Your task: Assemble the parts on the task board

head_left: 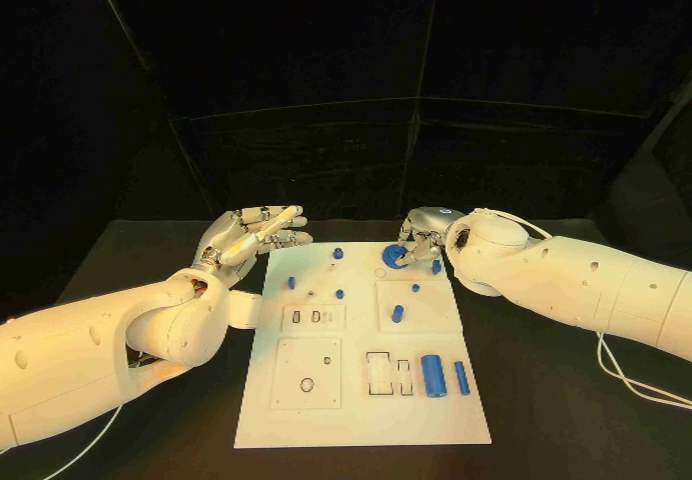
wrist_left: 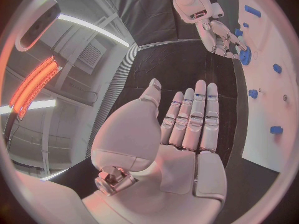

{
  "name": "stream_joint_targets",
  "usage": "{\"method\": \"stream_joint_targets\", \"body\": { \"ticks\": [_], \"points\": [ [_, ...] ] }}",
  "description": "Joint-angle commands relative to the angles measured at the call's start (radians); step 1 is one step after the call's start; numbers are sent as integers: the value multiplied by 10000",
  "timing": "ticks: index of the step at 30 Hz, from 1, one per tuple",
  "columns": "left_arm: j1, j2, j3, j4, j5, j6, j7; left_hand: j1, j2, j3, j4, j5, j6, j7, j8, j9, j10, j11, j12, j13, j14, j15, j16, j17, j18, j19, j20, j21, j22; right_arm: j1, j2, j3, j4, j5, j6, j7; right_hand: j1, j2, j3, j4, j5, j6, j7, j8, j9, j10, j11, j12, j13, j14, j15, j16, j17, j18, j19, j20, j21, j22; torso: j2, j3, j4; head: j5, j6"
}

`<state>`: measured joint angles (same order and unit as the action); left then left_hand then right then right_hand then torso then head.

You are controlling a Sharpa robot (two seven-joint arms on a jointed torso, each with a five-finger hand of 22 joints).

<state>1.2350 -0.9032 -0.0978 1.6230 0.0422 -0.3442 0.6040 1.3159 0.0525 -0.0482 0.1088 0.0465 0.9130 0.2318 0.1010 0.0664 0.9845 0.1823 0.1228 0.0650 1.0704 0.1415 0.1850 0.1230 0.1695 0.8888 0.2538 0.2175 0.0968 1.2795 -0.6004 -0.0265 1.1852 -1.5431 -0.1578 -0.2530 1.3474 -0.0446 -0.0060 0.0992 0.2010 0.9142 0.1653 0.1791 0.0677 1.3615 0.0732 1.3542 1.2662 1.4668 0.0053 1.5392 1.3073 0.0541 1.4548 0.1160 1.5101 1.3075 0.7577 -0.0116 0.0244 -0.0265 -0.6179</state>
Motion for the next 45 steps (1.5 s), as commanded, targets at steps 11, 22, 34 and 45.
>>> {"method": "stream_joint_targets", "body": {
  "ticks": [11,22,34,45],
  "points": [
    [15,22,8,-6,-55,149,29,108,39,9,-54,32,56,45,-47,-11,28,30,-42,-15,-69,-15,-64,2,140,53,-13,-59,-14,8,97,-2,-14,-236,-287,-41,-97,-122,57,130,-56,-120,-3,-77,-10,-52,75,-81,-26,876,39,52,1868,-202,67,47,57,1193,3,1,5,15,-11],
    [15,29,8,-12,-55,156,14,116,46,12,-67,32,58,45,-52,-11,28,30,-46,-14,-70,-14,-70,3,140,57,-12,-61,-17,6,189,-2,-97,-257,-73,14,-95,-165,87,158,-65,-143,2,-87,-10,-56,80,-84,-24,876,44,51,1865,-203,69,52,59,1198,3,0,12,5,-24],
    [15,25,8,-10,-55,159,-1,116,46,12,-67,32,58,45,-52,-11,28,30,-46,-14,-70,-14,-70,3,140,57,-12,-61,-17,2,238,-2,-219,-260,181,-17,305,103,527,52,99,96,-43,35,32,3,34,-42,75,879,12,56,1885,-205,77,41,64,1218,4,2,12,18,-65],
    [15,10,8,10,-55,150,-23,125,55,16,-82,32,60,45,-57,-11,29,30,-52,-14,-70,-14,-77,4,140,61,-12,-65,-22,0,255,-2,-203,-326,395,-127,651,268,1150,-235,4,409,-108,62,16,113,-41,16,210,880,-52,56,1892,-215,109,-23,81,1268,5,4,19,10,-99]
  ]
}}
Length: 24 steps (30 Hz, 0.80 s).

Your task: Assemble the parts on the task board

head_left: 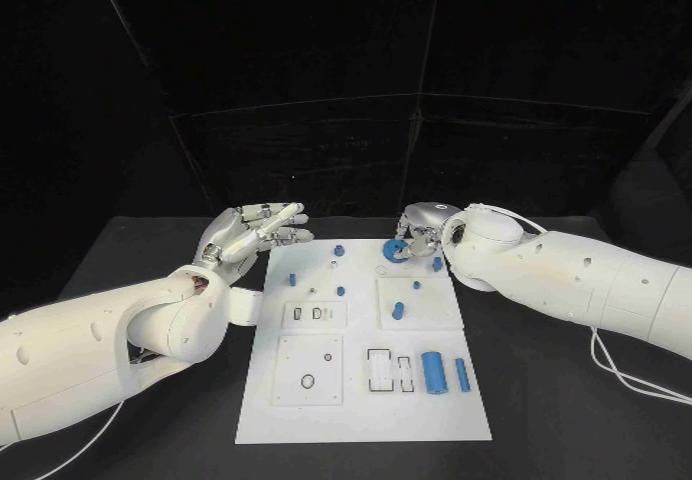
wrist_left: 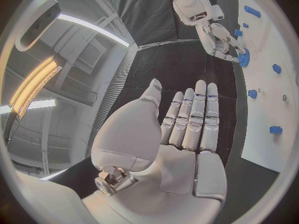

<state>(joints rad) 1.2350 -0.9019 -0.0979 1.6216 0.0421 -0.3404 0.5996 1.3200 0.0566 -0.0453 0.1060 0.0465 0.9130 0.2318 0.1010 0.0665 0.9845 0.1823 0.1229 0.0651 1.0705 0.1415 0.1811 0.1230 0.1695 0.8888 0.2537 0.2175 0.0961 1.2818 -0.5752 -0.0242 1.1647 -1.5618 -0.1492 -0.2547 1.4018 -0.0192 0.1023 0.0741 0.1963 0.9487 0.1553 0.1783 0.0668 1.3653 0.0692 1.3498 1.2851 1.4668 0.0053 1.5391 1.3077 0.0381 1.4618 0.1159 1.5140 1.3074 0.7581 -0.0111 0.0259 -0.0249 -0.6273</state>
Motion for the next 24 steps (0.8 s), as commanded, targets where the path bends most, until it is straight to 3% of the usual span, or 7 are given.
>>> {"method": "stream_joint_targets", "body": {
  "ticks": [1,10,16,24],
  "points": [
    [15,-6,9,27,-54,111,20,93,27,-6,-64,33,63,46,-61,-11,30,30,-56,-13,-70,-14,-43,5,140,64,-11,-67,-17,-22,5,-25,10,-165,280,-120,99,13,91,12,67,86,-12,72,26,83,-5,67,30,879,-54,55,1884,-55,39,-24,42,1270,1,-2,6,-6,-7],
    [15,-37,9,58,-54,110,19,107,44,4,-81,33,67,45,-65,-11,32,30,-61,-13,-67,-14,-48,6,141,68,-11,-70,-21,-25,-62,-26,323,-716,-847,-254,12,-41,386,-38,276,301,-67,56,20,291,-53,250,280,889,-95,69,1928,-102,192,-60,120,1469,-3,-3,-4,12,-7],
    [15,-48,9,46,-54,108,25,107,44,4,-81,33,67,45,-65,-11,32,30,-61,-13,-67,-14,-48,6,141,68,-11,-70,-21,-27,-210,-24,963,-1065,-1697,-357,-64,-92,532,-45,357,386,-89,29,15,360,-75,304,357,896,-115,80,1958,-135,301,-80,175,1610,-4,-5,5,24,7],
    [15,-49,9,25,-54,110,29,122,59,14,-99,33,71,44,-69,-10,35,29,-64,-12,-65,-14,-53,8,141,72,-11,-73,-26,-26,-105,-22,1714,-1493,-2002,-481,-166,-136,653,-26,372,455,-106,-3,11,405,-90,332,402,897,-130,80,1958,-154,362,-95,207,1690,5,-1,14,71,12]
  ]
}}
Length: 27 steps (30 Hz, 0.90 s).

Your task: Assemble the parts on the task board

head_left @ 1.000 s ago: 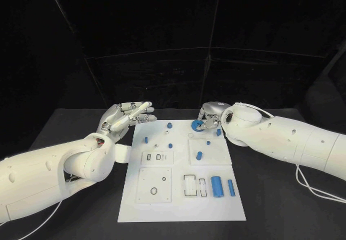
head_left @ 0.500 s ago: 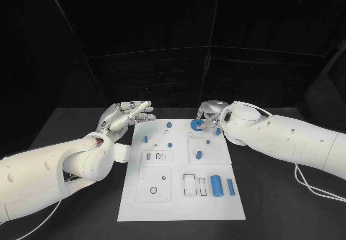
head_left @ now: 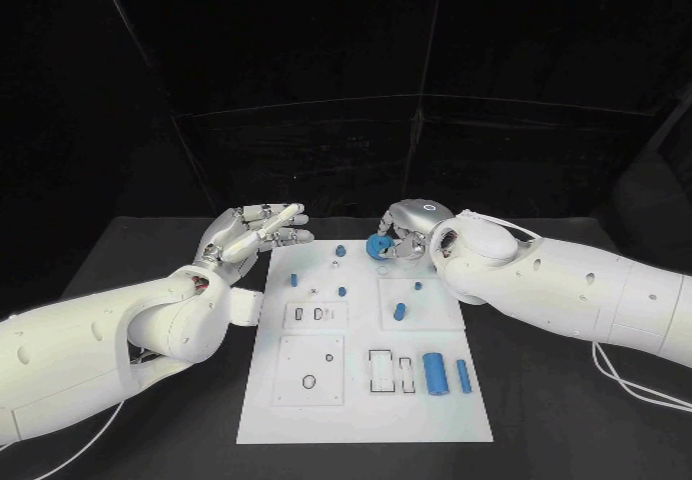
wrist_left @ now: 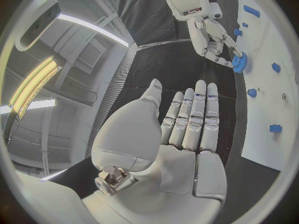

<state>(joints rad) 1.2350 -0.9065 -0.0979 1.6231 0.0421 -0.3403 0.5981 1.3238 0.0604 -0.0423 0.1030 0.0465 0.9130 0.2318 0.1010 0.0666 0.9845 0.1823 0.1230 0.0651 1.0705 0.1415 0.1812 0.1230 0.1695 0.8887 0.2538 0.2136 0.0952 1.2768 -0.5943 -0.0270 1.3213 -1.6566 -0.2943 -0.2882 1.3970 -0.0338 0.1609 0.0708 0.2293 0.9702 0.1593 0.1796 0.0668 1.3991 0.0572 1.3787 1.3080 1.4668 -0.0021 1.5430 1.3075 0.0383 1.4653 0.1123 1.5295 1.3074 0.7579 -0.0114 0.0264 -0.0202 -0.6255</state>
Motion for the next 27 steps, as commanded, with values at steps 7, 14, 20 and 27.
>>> {"method": "stream_joint_targets", "body": {
  "ticks": [7,14,20,27],
  "points": [
    [15,2,8,3,-53,105,45,84,21,-16,-69,33,71,44,-69,-10,35,29,-65,-12,-65,-14,-54,8,142,72,-11,-34,-17,19,498,3,199,-785,-458,-155,-158,-8,101,19,28,253,-148,-31,9,74,28,43,178,896,-59,39,1955,-158,333,-64,54,1698,7,-8,20,30,-19],
    [16,23,8,-10,-53,102,47,84,21,-16,-69,33,71,44,-69,-10,35,29,-65,-12,-65,-14,-54,8,142,72,-11,-34,-17,-73,1036,-32,-86,-843,-308,-63,-183,-12,143,25,20,268,-152,-45,8,85,23,50,191,896,-62,39,1954,-158,334,-67,55,1699,9,-2,21,49,-42],
    [16,46,8,-18,-53,105,48,84,21,-16,-69,33,71,44,-69,-10,35,29,-65,-12,-65,-14,-54,8,142,72,-11,-34,-17,-206,1489,-67,-452,-855,-115,23,-188,-11,159,25,20,271,-153,-51,7,84,22,48,190,895,-63,37,1951,-159,338,-68,57,1705,10,0,21,73,-61],
    [17,59,9,-21,-53,104,45,84,21,-16,-69,33,71,44,-69,-10,35,29,-65,-12,-65,-14,-54,8,142,72,-11,-34,-17,-275,1771,-82,-735,-858,92,62,-220,-22,193,33,8,273,-150,-71,4,82,24,43,189,894,-64,35,1946,-159,336,-71,56,1703,8,2,18,97,-94]
  ]
}}
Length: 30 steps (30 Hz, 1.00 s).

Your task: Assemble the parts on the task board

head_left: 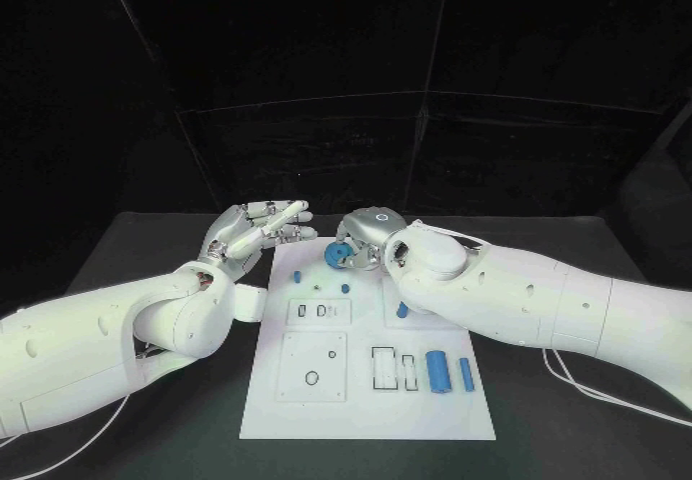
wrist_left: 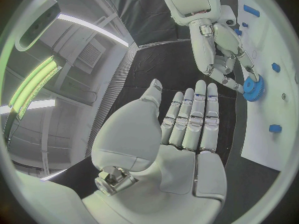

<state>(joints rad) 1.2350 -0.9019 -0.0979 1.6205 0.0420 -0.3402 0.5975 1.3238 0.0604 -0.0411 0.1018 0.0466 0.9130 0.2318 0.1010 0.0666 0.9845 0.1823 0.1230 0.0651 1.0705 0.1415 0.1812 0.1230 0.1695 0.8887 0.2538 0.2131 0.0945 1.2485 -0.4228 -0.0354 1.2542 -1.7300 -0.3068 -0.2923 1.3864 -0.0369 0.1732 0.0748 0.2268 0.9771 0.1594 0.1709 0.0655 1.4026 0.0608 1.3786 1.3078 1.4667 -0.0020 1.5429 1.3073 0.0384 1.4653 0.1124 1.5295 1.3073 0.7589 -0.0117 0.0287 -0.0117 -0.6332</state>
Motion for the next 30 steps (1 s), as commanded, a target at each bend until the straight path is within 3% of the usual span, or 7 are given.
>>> {"method": "stream_joint_targets", "body": {
  "ticks": [1,6,13,18,23,30],
  "points": [
    [17,14,9,5,-53,102,50,84,21,-28,-57,33,71,44,-69,-11,35,29,-65,-12,-65,-15,-54,8,141,72,-11,-29,-10,5,73,0,-82,-123,241,105,-125,3,77,-4,29,204,-151,10,16,45,-11,41,188,894,-66,35,1946,-160,338,-72,57,1705,-1,5,-1,12,-16],
    [17,14,9,4,-53,100,50,84,21,-28,-57,33,71,44,-69,-11,35,29,-65,-12,-65,-15,-54,8,141,72,-11,-29,-10,-8,131,-3,-163,-122,393,114,-179,-32,102,9,8,203,-146,-17,13,35,-7,26,176,892,-64,32,1937,-162,344,-73,60,1714,-6,0,-12,16,-33],
    [17,18,9,-2,-53,98,47,84,21,-28,-57,33,71,44,-69,-11,35,29,-65,-12,-65,-15,-54,8,141,72,-11,-29,-10,-14,182,-8,-241,-99,764,135,-524,-338,103,109,-237,73,-91,-222,-3,-50,46,-79,78,882,-24,14,1895,-158,325,-47,50,1696,-4,6,-12,16,-50],
    [17,19,9,-5,-53,98,44,84,21,-28,-57,33,71,44,-69,-11,35,29,-65,-12,-65,-15,-54,8,141,72,-11,-29,-10,-15,204,-10,-313,-61,883,139,-831,-599,-55,243,-124,-121,-44,-408,-8,-154,96,-198,-47,877,18,3,1871,-153,307,-9,40,1678,-4,4,-7,15,-63],
    [17,19,9,-3,-53,100,38,84,21,-28,-57,33,71,44,-69,-11,35,29,-65,-12,-65,-15,-54,8,141,72,-11,-29,-10,-16,231,-11,-362,-30,783,110,-1052,-760,-307,481,-585,-634,106,-785,-16,-275,237,-315,-169,876,131,0,1866,-145,274,84,22,1643,0,2,-7,10,-61],
    [17,16,9,-3,-53,99,29,102,33,-21,-95,32,77,43,-82,-11,40,29,-76,-12,-62,-14,-68,11,141,80,-11,-38,-20,-16,251,-11,-402,48,801,87,-1259,-765,-676,1041,-544,-802,209,-996,14,-330,340,-341,-192,875,238,0,1868,-141,265,201,16,1637,-3,0,6,0,-52]
  ]
}}
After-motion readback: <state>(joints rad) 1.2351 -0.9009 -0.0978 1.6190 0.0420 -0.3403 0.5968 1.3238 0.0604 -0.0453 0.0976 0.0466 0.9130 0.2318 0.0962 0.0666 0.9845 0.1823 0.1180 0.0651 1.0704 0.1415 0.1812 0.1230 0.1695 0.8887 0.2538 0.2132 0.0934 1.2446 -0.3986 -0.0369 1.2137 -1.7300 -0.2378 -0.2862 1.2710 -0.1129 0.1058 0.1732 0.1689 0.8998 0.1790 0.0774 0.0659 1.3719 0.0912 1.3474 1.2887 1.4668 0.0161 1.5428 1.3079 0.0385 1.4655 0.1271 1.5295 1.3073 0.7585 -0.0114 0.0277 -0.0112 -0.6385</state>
